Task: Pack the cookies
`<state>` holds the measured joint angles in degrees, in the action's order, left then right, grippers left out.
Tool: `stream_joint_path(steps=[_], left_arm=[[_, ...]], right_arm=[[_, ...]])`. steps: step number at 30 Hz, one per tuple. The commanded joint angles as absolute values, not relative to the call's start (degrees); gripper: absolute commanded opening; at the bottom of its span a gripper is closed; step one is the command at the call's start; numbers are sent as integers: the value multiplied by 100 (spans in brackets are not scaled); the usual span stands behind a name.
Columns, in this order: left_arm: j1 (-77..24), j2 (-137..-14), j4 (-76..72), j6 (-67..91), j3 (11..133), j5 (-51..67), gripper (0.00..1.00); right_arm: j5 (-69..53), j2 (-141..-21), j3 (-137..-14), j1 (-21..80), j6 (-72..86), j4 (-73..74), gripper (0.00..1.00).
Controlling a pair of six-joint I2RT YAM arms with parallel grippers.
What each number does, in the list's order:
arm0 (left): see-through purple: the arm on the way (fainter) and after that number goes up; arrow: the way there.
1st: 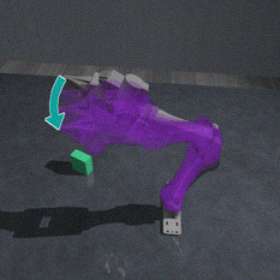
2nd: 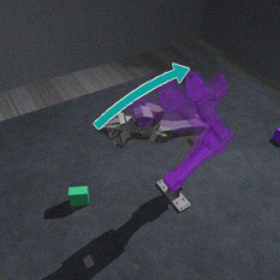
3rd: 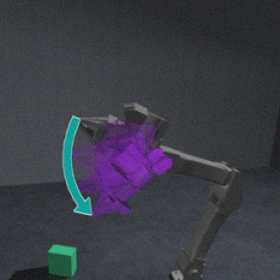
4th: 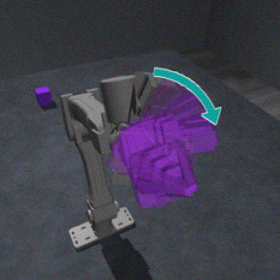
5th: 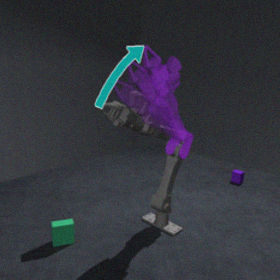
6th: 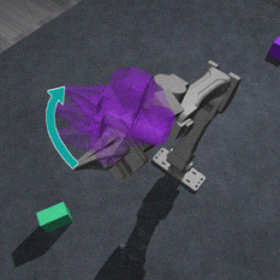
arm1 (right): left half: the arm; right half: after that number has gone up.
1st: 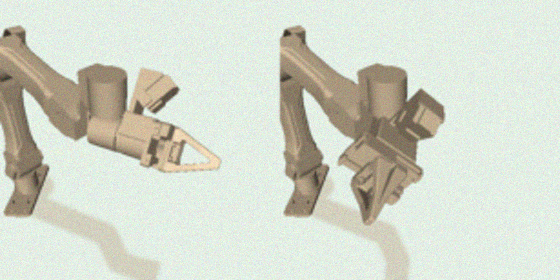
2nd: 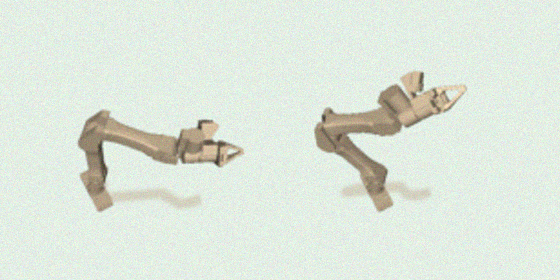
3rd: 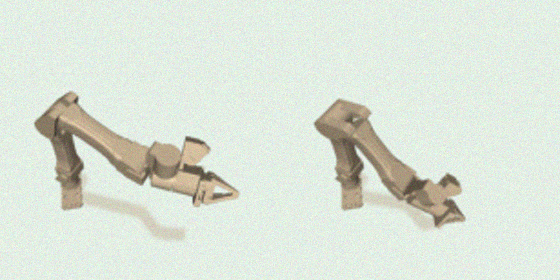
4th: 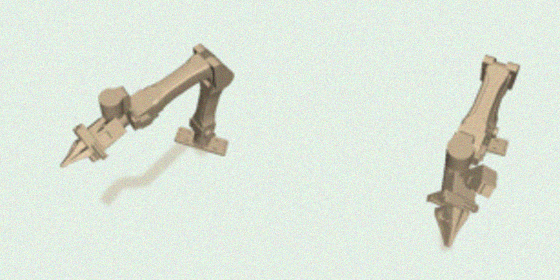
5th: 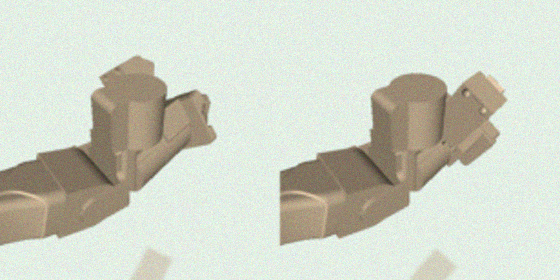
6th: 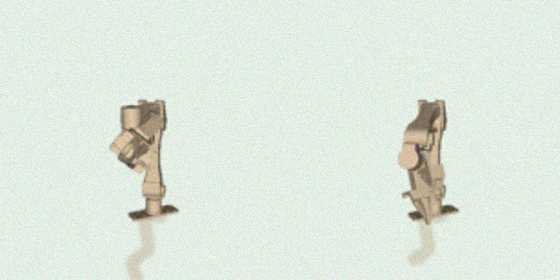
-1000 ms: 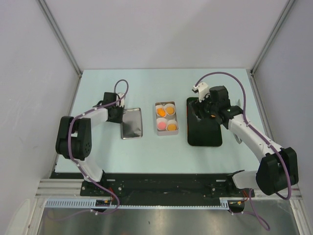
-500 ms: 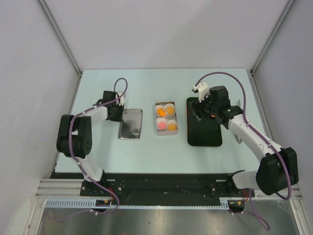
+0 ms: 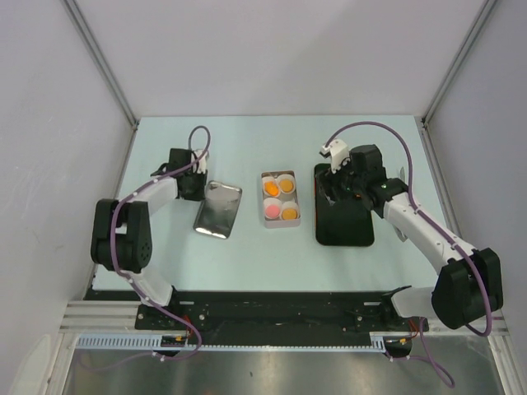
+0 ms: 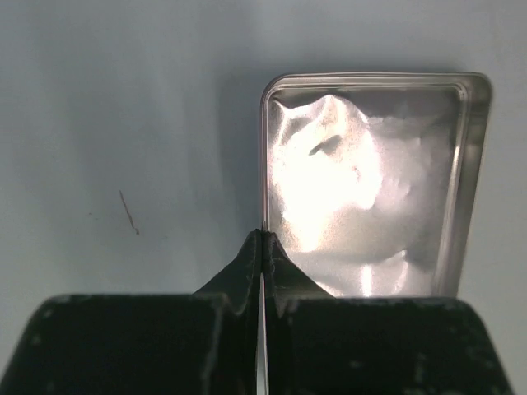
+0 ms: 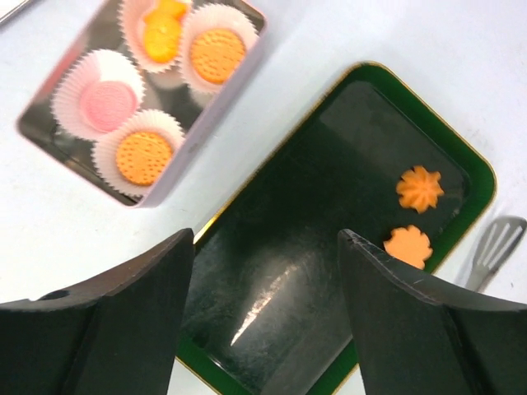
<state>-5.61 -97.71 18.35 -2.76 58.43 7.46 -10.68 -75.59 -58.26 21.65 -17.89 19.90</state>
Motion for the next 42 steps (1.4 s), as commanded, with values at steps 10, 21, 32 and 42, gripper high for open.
stream_joint_path(steps=[10, 21, 32, 42], left_arm=[[-545, -8088, 1706, 263, 6759, 1626, 0], [-843, -7076, 642, 1089, 6065, 2083, 0], [-1564, -6741, 317, 1204, 5766, 1661, 0], [-1951, -6540, 26, 1301, 5458, 1582, 0]], right_arm=[[-2811, -7523, -6161, 2505, -608, 494, 94], [-3393, -8235, -6231, 3040, 914, -1317, 95], [-3682, -8798, -6609, 3270, 1344, -1731, 91], [-3639, -9105, -6785, 3472, 1318, -1775, 77]])
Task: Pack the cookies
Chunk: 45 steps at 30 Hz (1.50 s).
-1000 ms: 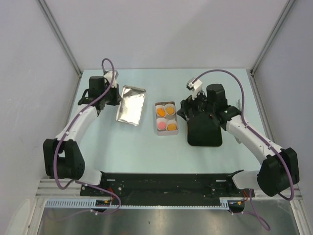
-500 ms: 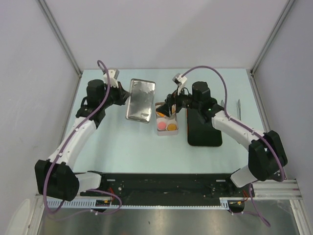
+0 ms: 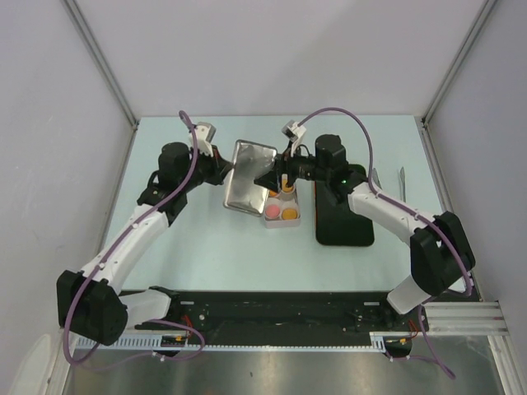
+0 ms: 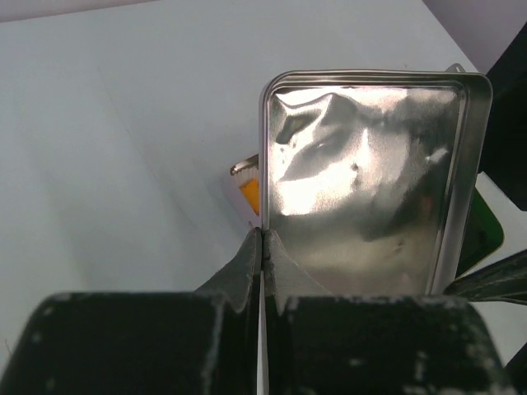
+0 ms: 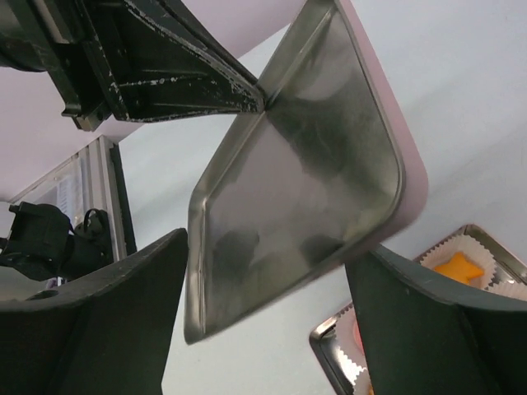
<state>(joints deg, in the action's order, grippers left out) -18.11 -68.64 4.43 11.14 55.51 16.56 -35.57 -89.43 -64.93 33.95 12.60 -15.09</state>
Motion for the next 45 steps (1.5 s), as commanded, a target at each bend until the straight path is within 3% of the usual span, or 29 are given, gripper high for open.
stream_joint_path(steps=[1, 6, 12, 15, 19, 28, 34, 45], left_arm=[[-1986, -6522, -156, 1309, 5397, 1591, 0], [-2048, -6329, -412, 1415, 5204, 1661, 0], [-2065, -6205, -440, 1406, 5133, 1635, 0], [-2065, -6179, -387, 1389, 5142, 1696, 12], [-2048, -6144, -107, 1283, 5343, 1933, 31], [-1776, -5915, 824, 906, 6089, 2758, 57], [-1521, -6011, 1792, 642, 7002, 3287, 58], [-748, -7267, 3426, -167, 8402, 4367, 57]], right_arm=[[-3647, -9132, -6803, 3480, 1310, -1758, 75], [-3639, -9211, -6899, 3533, 1126, -1644, 59], [-3639, -9141, -6978, 3542, 932, -1459, 26], [-3543, -9036, -7022, 3551, 721, -1284, 17], [-3253, -8877, -7040, 3542, 308, -942, 12], [-2181, -8368, -7066, 3542, -1185, -168, 7], [-1074, -7964, -7102, 3612, -2607, 465, 7], [791, -7234, -7102, 3621, -5035, 1125, 3]])
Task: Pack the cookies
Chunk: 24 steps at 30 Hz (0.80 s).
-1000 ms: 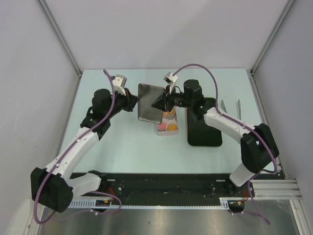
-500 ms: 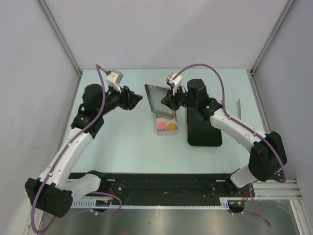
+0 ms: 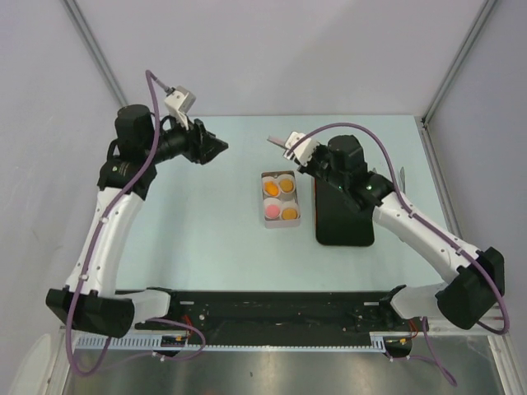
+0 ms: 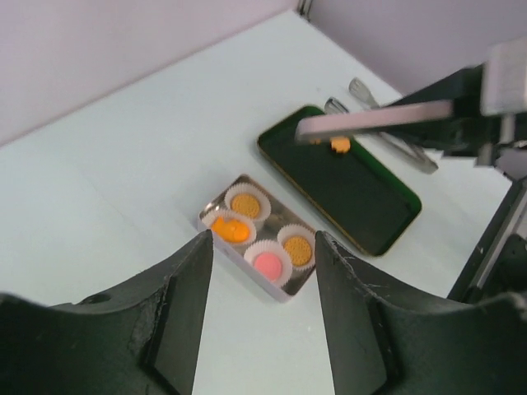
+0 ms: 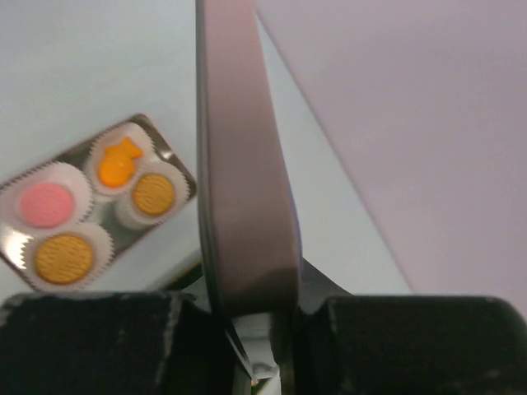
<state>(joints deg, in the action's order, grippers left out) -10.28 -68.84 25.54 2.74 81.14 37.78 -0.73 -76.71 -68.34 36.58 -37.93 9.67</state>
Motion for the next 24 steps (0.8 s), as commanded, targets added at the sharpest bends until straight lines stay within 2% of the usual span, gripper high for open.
stream_joint_path(steps=[1, 10, 15, 24], left_arm=[[-695, -7329, 3471, -210, 8402, 4420, 57], [-562, -7567, 3533, 184, 8613, 4992, 57], [-554, -7690, 3779, 228, 8736, 5053, 58], [-536, -7673, 3200, 1554, 8244, 5686, 60]], right_arm=[[748, -7164, -7102, 3543, -5158, 1177, 3], [809, -6724, -7084, 3507, -6565, 1248, 4], [1273, -6759, -6944, 4130, -7021, 818, 4], [2126, -7022, -6462, 5289, -7883, -718, 4]])
